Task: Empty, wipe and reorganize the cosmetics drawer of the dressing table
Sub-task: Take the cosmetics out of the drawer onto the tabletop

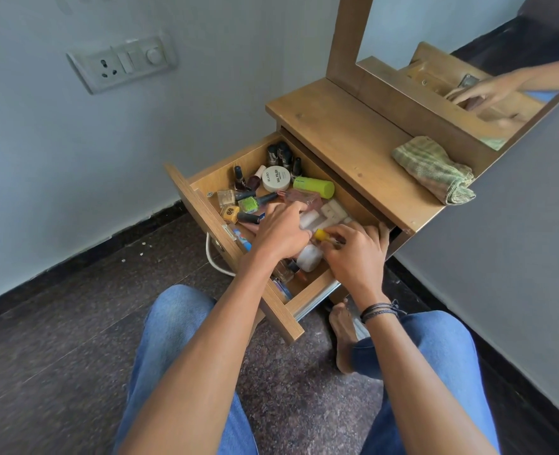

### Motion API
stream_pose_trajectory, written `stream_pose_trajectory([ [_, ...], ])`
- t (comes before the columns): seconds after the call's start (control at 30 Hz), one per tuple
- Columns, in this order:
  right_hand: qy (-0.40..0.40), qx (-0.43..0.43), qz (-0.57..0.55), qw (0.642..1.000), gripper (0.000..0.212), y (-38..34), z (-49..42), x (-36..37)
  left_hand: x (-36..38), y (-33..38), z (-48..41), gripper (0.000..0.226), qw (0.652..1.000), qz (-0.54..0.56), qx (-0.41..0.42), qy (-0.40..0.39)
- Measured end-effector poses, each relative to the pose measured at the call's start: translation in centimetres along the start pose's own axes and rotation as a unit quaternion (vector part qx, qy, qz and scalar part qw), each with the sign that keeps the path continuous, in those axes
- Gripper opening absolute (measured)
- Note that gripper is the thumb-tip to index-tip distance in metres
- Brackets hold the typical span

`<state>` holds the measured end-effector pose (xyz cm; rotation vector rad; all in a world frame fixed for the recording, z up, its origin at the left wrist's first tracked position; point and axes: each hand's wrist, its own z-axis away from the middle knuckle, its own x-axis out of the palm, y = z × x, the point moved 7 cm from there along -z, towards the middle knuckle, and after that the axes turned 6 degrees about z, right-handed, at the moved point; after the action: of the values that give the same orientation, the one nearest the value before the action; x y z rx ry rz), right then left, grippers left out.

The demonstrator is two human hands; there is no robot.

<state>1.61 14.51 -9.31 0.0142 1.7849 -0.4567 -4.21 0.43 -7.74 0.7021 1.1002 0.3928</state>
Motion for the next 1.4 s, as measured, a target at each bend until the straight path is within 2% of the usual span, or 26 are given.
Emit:
stream_pose_trajectory([
  [0.3, 0.038, -0.010, -0.055, 0.998, 0.021, 0.3, 0.2, -0.5, -0.5, 0.3, -0.4, 0.048, 0.996, 0.062, 0.025, 0.053],
  [0.47, 0.049, -0.011, -0.109, 0.993, 0.025, 0.3, 0.4, -1.2, -1.0, 0.4, -0.5, 0.037, 0.985, 0.141, 0.025, 0.094],
  [0.67, 0.050, -0.009, -0.136, 0.989, 0.032, 0.3, 0.4, -1.5, -0.7, 0.4, -0.5, 0.040, 0.982, 0.167, 0.012, 0.089],
  [0.87, 0.067, -0.005, -0.160, 0.985, 0.017, 0.4, 0.4, -1.7, -1.0, 0.2, -0.4, 0.037, 0.975, 0.201, -0.005, 0.089],
  [1.1, 0.107, 0.006, -0.219, 0.970, 0.015, 0.8, 0.5, -2.4, -4.1, -0.3, 0.4, 0.033, 0.960, 0.229, -0.013, 0.160],
  [1.23, 0.098, -0.003, -0.194, 0.976, 0.016, 0.7, 0.6, -2.3, -7.0, -2.0, 0.9, 0.031, 0.941, 0.266, -0.034, 0.207],
  [1.4, 0.047, -0.027, -0.048, 0.997, 0.012, 0.1, 0.5, -1.0, -10.3, -4.7, 1.4, 0.028, 0.906, 0.327, -0.056, 0.264],
])
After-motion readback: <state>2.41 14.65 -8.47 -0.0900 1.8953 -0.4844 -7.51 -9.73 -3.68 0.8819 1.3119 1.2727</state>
